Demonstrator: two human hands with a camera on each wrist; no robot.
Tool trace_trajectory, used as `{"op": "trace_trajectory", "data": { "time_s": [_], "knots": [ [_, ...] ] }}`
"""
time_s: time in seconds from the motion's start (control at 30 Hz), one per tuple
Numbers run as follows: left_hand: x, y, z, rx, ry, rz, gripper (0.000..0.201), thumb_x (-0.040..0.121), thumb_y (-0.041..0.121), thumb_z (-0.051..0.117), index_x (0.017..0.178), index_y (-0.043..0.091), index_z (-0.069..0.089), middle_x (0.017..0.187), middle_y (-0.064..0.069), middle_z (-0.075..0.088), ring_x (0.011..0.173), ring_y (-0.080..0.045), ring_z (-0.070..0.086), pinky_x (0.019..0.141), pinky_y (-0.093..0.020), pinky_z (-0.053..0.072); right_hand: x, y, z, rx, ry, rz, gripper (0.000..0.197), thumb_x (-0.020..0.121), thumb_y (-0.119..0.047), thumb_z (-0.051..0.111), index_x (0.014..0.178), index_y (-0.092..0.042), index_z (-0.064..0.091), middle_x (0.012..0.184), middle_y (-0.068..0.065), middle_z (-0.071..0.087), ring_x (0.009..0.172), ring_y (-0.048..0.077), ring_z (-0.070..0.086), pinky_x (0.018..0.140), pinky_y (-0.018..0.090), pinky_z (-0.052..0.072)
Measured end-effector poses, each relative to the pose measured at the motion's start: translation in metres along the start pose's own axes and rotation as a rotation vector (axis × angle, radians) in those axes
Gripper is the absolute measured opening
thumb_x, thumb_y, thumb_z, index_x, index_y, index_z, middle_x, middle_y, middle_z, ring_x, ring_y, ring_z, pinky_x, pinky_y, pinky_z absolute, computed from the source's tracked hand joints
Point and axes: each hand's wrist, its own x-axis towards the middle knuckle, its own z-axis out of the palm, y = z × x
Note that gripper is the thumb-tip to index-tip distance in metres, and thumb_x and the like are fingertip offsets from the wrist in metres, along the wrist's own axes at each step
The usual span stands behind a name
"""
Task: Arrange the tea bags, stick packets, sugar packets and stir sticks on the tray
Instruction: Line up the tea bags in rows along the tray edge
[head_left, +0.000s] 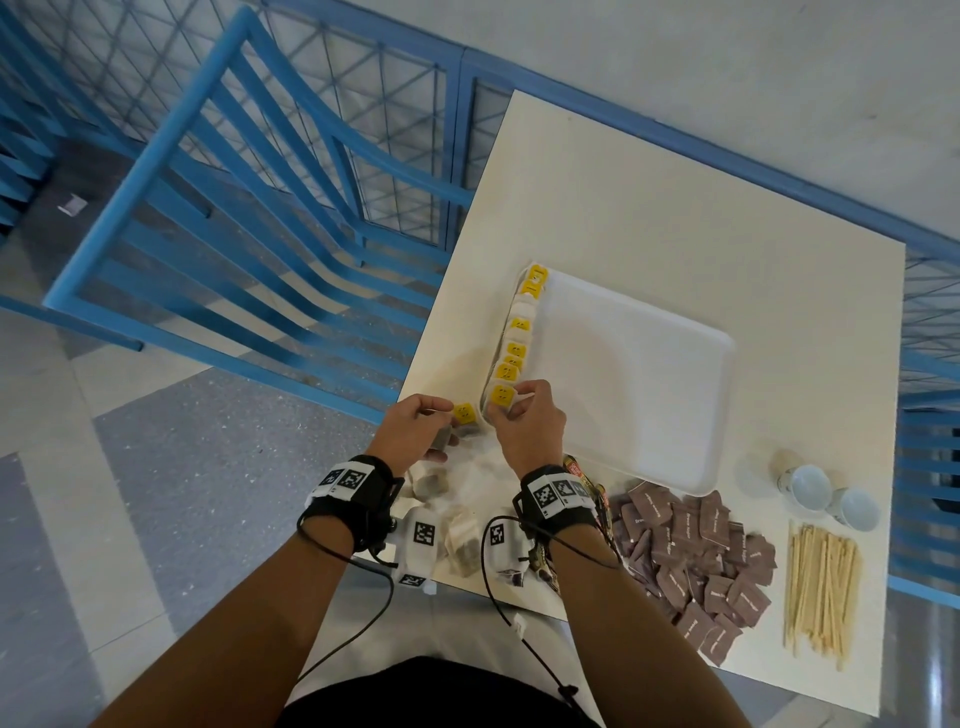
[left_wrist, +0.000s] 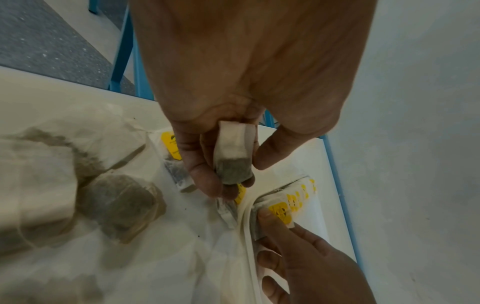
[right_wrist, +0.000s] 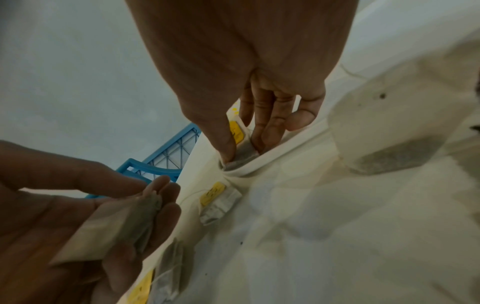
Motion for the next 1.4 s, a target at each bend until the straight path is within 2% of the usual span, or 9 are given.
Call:
{"op": "trace_trajectory", "data": {
  "time_s": [0.2, 0.33, 0.47, 0.57, 0.63, 0.8, 0.9, 1.03, 1.4],
  "knots": [
    [0.004, -0.001, 0.0, -0.006, -0.037, 0.04, 0.033, 0.089, -0.012, 0.057, 0.111, 0.011, 0.063, 0.118, -0.019, 0.067, 0.083, -0.026, 0.074, 0.078, -0.044, 0.062, -0.001, 0.001, -0.004, 0.008, 0.001, 0.019, 0.044, 0.08, -0.03, 0.081, 0.113, -0.018, 0.053, 0.078, -0.007, 0.065, 0.073, 0.01, 0.062, 0.061, 0.015, 0.041],
    [0.007, -0.001, 0.002, -0.018, -0.045, 0.05, 0.038, 0.089, -0.016, 0.06, 0.113, 0.014, 0.061, 0.124, -0.025, 0.059, 0.078, -0.031, 0.073, 0.07, -0.035, 0.063, -0.004, 0.003, -0.006, 0.006, 0.068, 0.007, 0.045, 0.078, -0.038, 0.076, 0.112, -0.02, 0.052, 0.089, -0.004, 0.06, 0.086, 0.016, 0.059, 0.066, 0.022, 0.039],
    [0.008, 0.001, 0.005, -0.062, -0.06, 0.043, 0.039, 0.088, -0.013, 0.065, 0.119, 0.01, 0.058, 0.123, -0.026, 0.061, 0.098, -0.039, 0.071, 0.074, -0.037, 0.064, -0.006, -0.001, -0.011, 0.006, 0.13, -0.144, 0.027, 0.082, -0.029, 0.067, 0.107, -0.023, 0.058, 0.088, -0.007, 0.06, 0.085, 0.014, 0.055, 0.075, 0.023, 0.041],
    [0.009, 0.005, 0.01, -0.056, -0.061, 0.046, 0.043, 0.086, -0.008, 0.073, 0.121, 0.01, 0.057, 0.119, -0.023, 0.068, 0.107, -0.04, 0.07, 0.076, -0.04, 0.063, -0.001, -0.01, -0.016, 0.049, 0.01, -0.185, 0.014, 0.09, -0.025, 0.069, 0.103, -0.023, 0.067, 0.087, -0.009, 0.066, 0.073, 0.004, 0.057, 0.073, 0.021, 0.048],
    [0.009, 0.008, 0.014, -0.043, -0.066, 0.053, 0.043, 0.085, -0.006, 0.075, 0.123, 0.007, 0.058, 0.115, -0.021, 0.071, 0.105, -0.039, 0.07, 0.075, -0.038, 0.062, 0.002, -0.016, -0.019, 0.049, -0.115, -0.221, 0.014, 0.092, -0.031, 0.07, 0.103, -0.022, 0.071, 0.092, -0.008, 0.069, 0.076, 0.0, 0.058, 0.071, 0.011, 0.044],
    [0.011, 0.014, 0.025, 0.016, -0.077, 0.086, 0.032, 0.087, -0.002, 0.074, 0.117, -0.004, 0.061, 0.108, -0.023, 0.073, 0.092, -0.036, 0.071, 0.066, -0.032, 0.06, 0.013, -0.018, -0.029, 0.004, -0.201, -0.268, 0.004, 0.091, -0.023, 0.07, 0.092, -0.02, 0.073, 0.082, -0.014, 0.067, 0.075, -0.001, 0.06, 0.069, 0.007, 0.041],
    [0.012, 0.02, 0.035, -0.022, -0.079, 0.092, 0.01, 0.095, 0.003, 0.067, 0.102, -0.002, 0.062, 0.094, -0.023, 0.073, 0.079, -0.032, 0.072, 0.059, -0.029, 0.056, 0.02, -0.016, -0.037, 0.05, -0.161, -0.233, 0.005, 0.092, -0.024, 0.069, 0.094, -0.021, 0.073, 0.087, -0.011, 0.071, 0.08, 0.003, 0.063, 0.073, 0.011, 0.045],
    [0.017, 0.024, 0.046, -0.054, -0.039, 0.093, 0.016, 0.096, 0.006, 0.067, 0.109, -0.003, 0.064, 0.093, -0.023, 0.071, 0.072, -0.03, 0.069, 0.053, -0.028, 0.053, 0.026, -0.012, -0.046, 0.093, -0.118, -0.177, 0.008, 0.094, -0.026, 0.067, 0.098, -0.02, 0.071, 0.088, -0.007, 0.072, 0.081, 0.008, 0.065, 0.077, 0.02, 0.049],
    [0.02, 0.035, 0.077, -0.037, -0.028, 0.09, 0.025, 0.094, 0.017, 0.073, 0.113, 0.002, 0.067, 0.1, -0.019, 0.074, 0.077, -0.025, 0.068, 0.063, -0.032, 0.055, 0.042, 0.006, -0.069, 0.018, -0.215, -0.167, 0.014, 0.092, -0.031, 0.07, 0.097, -0.018, 0.068, 0.085, -0.009, 0.069, 0.072, 0.007, 0.061, 0.067, 0.015, 0.044]
  ]
}}
